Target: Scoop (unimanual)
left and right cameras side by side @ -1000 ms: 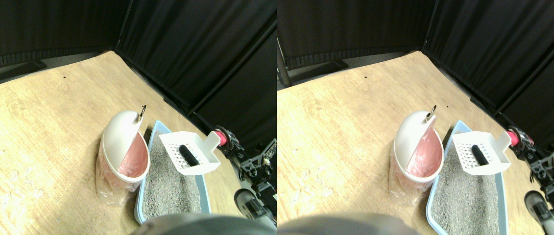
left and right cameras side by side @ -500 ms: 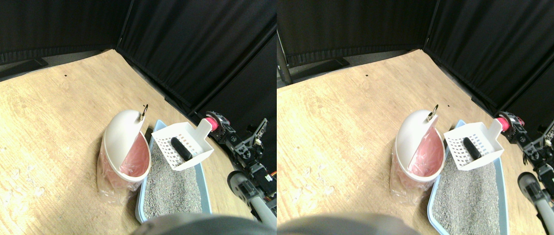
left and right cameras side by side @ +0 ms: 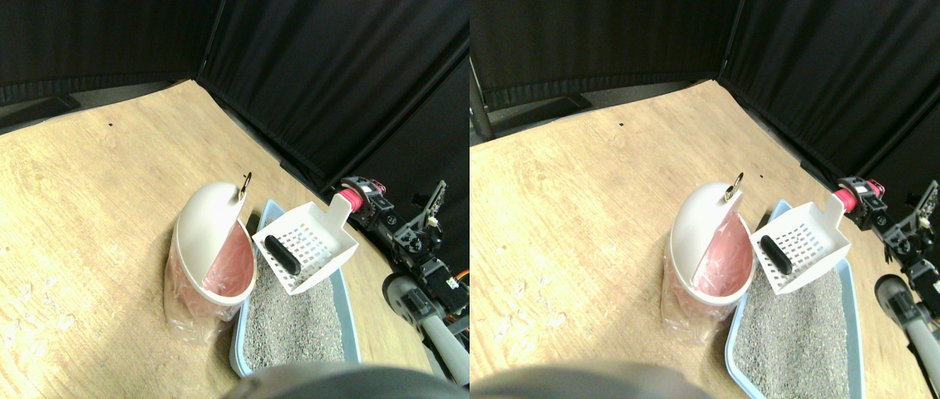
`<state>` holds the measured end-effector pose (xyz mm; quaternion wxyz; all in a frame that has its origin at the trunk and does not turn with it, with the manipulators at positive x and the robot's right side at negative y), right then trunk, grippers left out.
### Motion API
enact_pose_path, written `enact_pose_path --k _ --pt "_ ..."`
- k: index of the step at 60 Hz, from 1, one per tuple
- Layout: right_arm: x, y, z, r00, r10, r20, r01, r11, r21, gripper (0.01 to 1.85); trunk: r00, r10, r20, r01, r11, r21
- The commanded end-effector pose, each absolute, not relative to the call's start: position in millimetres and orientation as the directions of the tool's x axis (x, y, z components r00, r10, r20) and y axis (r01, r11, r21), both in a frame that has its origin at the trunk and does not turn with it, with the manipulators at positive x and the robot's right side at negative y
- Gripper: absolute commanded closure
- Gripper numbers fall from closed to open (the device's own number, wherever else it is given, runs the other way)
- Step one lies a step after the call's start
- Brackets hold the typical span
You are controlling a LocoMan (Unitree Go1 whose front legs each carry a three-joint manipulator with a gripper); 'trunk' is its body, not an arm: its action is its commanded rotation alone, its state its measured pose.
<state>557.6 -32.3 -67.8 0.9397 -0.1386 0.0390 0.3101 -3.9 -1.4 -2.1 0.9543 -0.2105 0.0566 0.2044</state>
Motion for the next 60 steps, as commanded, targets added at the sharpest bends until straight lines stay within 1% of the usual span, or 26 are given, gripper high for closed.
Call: enact_pose_path --k 1,3,7,15,21,22,23,25,27,28,30,31,33,34,38,40,41,43,44,45,48,49,51,55,60 --pt "556.6 -24.6 -60.6 0.79 0.602 -0.114 -0.61 0.755 -0.242 1.8 0.868 0.453 -0.205 -0.496 0.756 -0.428" --pt "555.3 -23.9 -60.2 0.798 0.592 -0.114 -0.599 0.756 -0.266 1.8 0.868 0.453 -0.205 -0.496 0.756 -0.428" --pt "554.9 -22.7 -59.8 0.8 0.59 -0.112 -0.594 0.75 -0.291 1.8 0.866 0.456 -0.204 -0.498 0.754 -0.429" --pt "554.1 -19.2 -58.4 0.808 0.573 -0.134 -0.582 0.742 -0.332 1.8 0.866 0.457 -0.203 -0.498 0.753 -0.43" --pt "550.6 -15.5 -55.6 0.804 0.577 -0.14 -0.586 0.731 -0.351 1.8 0.866 0.457 -0.204 -0.499 0.752 -0.432" --pt "550.1 -14.6 -55.3 0.798 0.587 -0.133 -0.591 0.721 -0.362 1.78 0.865 0.459 -0.202 -0.499 0.751 -0.432" --pt "549.9 -13.8 -55.3 0.79 0.6 -0.125 -0.598 0.71 -0.372 1.8 0.865 0.459 -0.202 -0.499 0.751 -0.432" --pt "549.3 -12.6 -54.7 0.787 0.602 -0.132 -0.602 0.704 -0.375 1.75 0.865 0.459 -0.202 -0.499 0.751 -0.432" --pt "549.2 -12.1 -54.4 0.786 0.603 -0.134 -0.604 0.703 -0.375 1.75 0.866 0.46 -0.199 -0.498 0.751 -0.434" --pt "548.8 -11.1 -53.9 0.785 0.604 -0.136 -0.605 0.702 -0.376 1.73 0.866 0.46 -0.199 -0.498 0.751 -0.434" --pt "547.5 -9.5 -52.5 0.787 0.601 -0.137 -0.601 0.697 -0.392 1.6 0.866 0.46 -0.199 -0.498 0.751 -0.434" --pt "547.3 -9.2 -52.1 0.787 0.602 -0.137 -0.601 0.695 -0.395 1.59 0.866 0.46 -0.199 -0.498 0.751 -0.434" --pt "546.0 -7.6 -50.4 0.803 0.578 -0.146 -0.581 0.703 -0.41 1.71 0.866 0.46 -0.197 -0.497 0.75 -0.436" --pt "545.4 -6.7 -49.5 0.807 0.572 -0.145 -0.574 0.704 -0.419 1.74 0.866 0.46 -0.197 -0.497 0.75 -0.436" --pt "544.9 -4.6 -48.0 0.81 0.568 -0.144 -0.566 0.692 -0.448 1.7 0.866 0.46 -0.197 -0.497 0.75 -0.436" --pt "544.5 -3.6 -46.7 0.81 0.567 -0.146 -0.564 0.689 -0.455 1.8 0.866 0.46 -0.197 -0.497 0.75 -0.436" --pt "543.7 -2.9 -46.0 0.817 0.559 -0.143 -0.555 0.693 -0.46 1.78 0.866 0.46 -0.197 -0.497 0.75 -0.436" --pt "544.1 -2.7 -45.9 0.806 0.577 -0.132 -0.561 0.673 -0.481 1.71 0.866 0.46 -0.197 -0.497 0.75 -0.436" --pt "544.1 -2.7 -45.9 0.806 0.577 -0.132 -0.561 0.673 -0.481 1.71 0.866 0.46 -0.196 -0.497 0.75 -0.437" --pt "543.5 -2.0 -44.9 0.813 0.565 -0.139 -0.553 0.676 -0.487 1.65 0.866 0.46 -0.196 -0.497 0.75 -0.437" --pt "543.8 -1.7 -44.8 0.814 0.564 -0.138 -0.55 0.671 -0.498 1.64 0.866 0.46 -0.196 -0.497 0.75 -0.437" --pt "543.8 -1.2 -44.7 0.81 0.569 -0.138 -0.549 0.656 -0.518 1.61 0.866 0.46 -0.196 -0.497 0.75 -0.437" --pt "543.8 -0.8 -44.7 0.813 0.566 -0.135 -0.543 0.655 -0.526 1.56 0.866 0.46 -0.196 -0.497 0.75 -0.437" --pt "543.6 0.2 -44.1 0.822 0.551 -0.144 -0.535 0.662 -0.526 1.57 0.866 0.461 -0.195 -0.497 0.748 -0.439" --pt "543.7 0.3 -44.0 0.821 0.552 -0.146 -0.539 0.663 -0.52 1.56 0.865 0.461 -0.198 -0.499 0.749 -0.436"
